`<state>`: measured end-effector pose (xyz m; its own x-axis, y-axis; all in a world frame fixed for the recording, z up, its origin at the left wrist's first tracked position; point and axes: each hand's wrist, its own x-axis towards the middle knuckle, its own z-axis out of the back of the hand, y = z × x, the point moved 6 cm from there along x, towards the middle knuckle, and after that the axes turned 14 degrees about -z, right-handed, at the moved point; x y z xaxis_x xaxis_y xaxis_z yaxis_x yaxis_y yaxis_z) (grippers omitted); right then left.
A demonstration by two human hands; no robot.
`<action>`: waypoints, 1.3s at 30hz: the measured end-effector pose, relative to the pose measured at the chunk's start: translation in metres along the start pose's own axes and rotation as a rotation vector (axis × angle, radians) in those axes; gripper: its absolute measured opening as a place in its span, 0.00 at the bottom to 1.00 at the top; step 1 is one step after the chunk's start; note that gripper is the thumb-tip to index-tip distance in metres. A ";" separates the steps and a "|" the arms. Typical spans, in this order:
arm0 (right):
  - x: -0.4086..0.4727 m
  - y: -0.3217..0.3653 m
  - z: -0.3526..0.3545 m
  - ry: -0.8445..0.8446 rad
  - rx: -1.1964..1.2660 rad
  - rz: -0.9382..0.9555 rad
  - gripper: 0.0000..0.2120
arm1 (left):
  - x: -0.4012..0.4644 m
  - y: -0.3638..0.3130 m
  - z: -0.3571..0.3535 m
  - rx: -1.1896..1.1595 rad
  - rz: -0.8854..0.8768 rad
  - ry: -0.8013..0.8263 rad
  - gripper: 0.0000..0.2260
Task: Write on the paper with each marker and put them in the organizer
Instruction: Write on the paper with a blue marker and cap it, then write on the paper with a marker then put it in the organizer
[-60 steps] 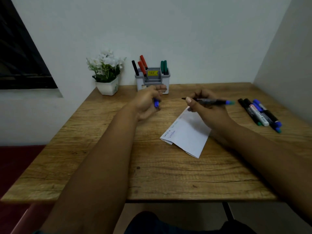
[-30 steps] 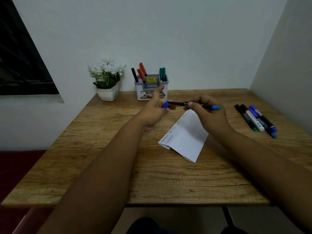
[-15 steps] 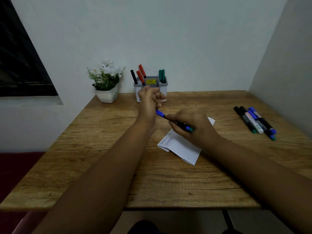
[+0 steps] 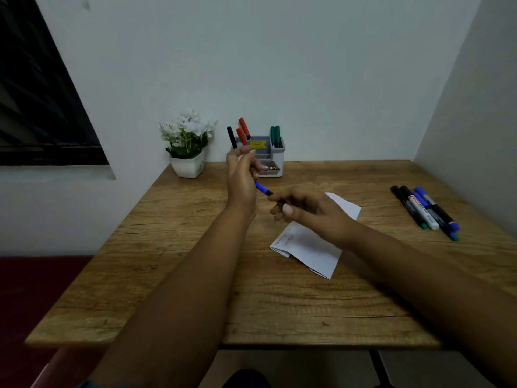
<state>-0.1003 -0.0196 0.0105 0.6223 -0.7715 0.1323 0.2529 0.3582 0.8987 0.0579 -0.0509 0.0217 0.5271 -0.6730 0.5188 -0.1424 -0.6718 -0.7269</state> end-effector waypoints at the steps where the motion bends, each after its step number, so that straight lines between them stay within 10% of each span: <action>1: 0.004 -0.003 -0.004 0.097 0.140 -0.108 0.19 | 0.004 -0.002 0.005 0.009 -0.026 -0.016 0.05; 9: 0.064 -0.006 0.009 -0.090 0.075 -0.232 0.07 | 0.024 0.003 0.049 0.056 0.043 -0.257 0.05; 18: 0.159 0.015 0.044 -0.542 -0.413 0.065 0.56 | 0.025 0.030 0.044 0.344 -0.011 -0.116 0.05; 32: 0.219 0.004 0.017 -0.496 -1.082 0.044 0.38 | 0.020 0.048 0.030 0.507 -0.082 0.029 0.05; 39: 0.178 0.021 0.038 -0.600 -0.952 -0.058 0.44 | 0.018 0.039 0.026 0.509 -0.087 0.031 0.06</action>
<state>-0.0127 -0.1693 0.0693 0.1992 -0.8363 0.5109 0.8920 0.3706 0.2589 0.0837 -0.0812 -0.0089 0.4925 -0.6355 0.5947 0.3305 -0.4955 -0.8033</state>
